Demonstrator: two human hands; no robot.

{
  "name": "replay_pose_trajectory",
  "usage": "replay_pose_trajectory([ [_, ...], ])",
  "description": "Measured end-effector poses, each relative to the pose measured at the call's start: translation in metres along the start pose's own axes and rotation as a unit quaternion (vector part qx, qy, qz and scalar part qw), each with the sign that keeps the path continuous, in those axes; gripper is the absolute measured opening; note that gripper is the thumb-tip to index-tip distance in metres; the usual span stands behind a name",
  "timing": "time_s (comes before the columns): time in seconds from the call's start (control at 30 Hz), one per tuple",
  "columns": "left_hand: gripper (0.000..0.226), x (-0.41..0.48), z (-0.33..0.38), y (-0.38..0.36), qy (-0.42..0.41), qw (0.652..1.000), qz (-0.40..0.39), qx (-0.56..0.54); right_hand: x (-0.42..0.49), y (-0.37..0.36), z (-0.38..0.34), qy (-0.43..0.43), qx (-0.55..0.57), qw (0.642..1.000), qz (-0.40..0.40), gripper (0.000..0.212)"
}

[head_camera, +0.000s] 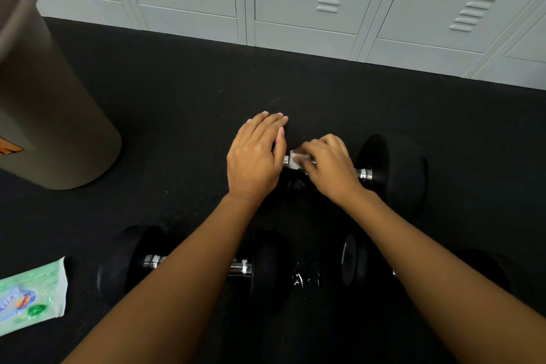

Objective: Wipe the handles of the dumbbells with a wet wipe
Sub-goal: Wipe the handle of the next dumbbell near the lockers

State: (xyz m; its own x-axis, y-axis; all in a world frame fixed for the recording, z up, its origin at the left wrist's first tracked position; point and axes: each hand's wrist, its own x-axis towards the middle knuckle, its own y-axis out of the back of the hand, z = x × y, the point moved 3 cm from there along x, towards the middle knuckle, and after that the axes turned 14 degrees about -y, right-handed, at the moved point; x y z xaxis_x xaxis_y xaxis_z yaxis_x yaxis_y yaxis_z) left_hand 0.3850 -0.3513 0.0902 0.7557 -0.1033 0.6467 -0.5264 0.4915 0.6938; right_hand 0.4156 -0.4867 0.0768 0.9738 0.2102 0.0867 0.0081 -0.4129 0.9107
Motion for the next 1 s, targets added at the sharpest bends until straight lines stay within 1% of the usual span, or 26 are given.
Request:
replay_pose_trajectory([
  [0.07, 0.039, 0.000, 0.000, 0.000, 0.001, 1.000, 0.001, -0.001, 0.000, -0.002, -0.005, -0.006, 0.016, 1.000, 0.011, 0.017],
  [0.17, 0.039, 0.000, 0.000, 0.001, 0.002, 1.000, 0.000, 0.003, -0.007, -0.007, -0.012, 0.059, -0.010, 0.997, 0.046, 0.013],
  [0.3, 0.038, 0.000, 0.001, 0.002, 0.004, 1.000, -0.004, 0.000, -0.019, -0.008, -0.002, 0.123, -0.065, 0.985, 0.103, 0.012],
  [0.4, 0.038, 0.001, 0.002, 0.003, 0.004, 1.000, 0.000, 0.000, -0.023, -0.006, 0.004, 0.137, -0.084, 0.979, 0.126, 0.012],
  [0.53, 0.038, 0.000, 0.002, 0.002, 0.005, 1.000, -0.002, 0.002, -0.024, -0.014, -0.009, 0.164, -0.094, 0.972, 0.143, 0.009],
  [0.73, 0.038, 0.000, 0.001, 0.002, 0.005, 1.000, 0.001, 0.002, -0.025, -0.021, -0.014, 0.178, -0.115, 0.966, 0.146, 0.016],
  [0.83, 0.037, 0.000, 0.000, 0.002, 0.004, 1.000, 0.007, -0.001, -0.027, -0.017, -0.004, 0.183, -0.116, 0.962, 0.164, 0.012],
  [1.0, 0.036, 0.000, 0.000, 0.001, 0.003, 1.000, 0.007, -0.001, -0.033, -0.011, 0.003, 0.141, -0.109, 0.972, 0.154, 0.005],
])
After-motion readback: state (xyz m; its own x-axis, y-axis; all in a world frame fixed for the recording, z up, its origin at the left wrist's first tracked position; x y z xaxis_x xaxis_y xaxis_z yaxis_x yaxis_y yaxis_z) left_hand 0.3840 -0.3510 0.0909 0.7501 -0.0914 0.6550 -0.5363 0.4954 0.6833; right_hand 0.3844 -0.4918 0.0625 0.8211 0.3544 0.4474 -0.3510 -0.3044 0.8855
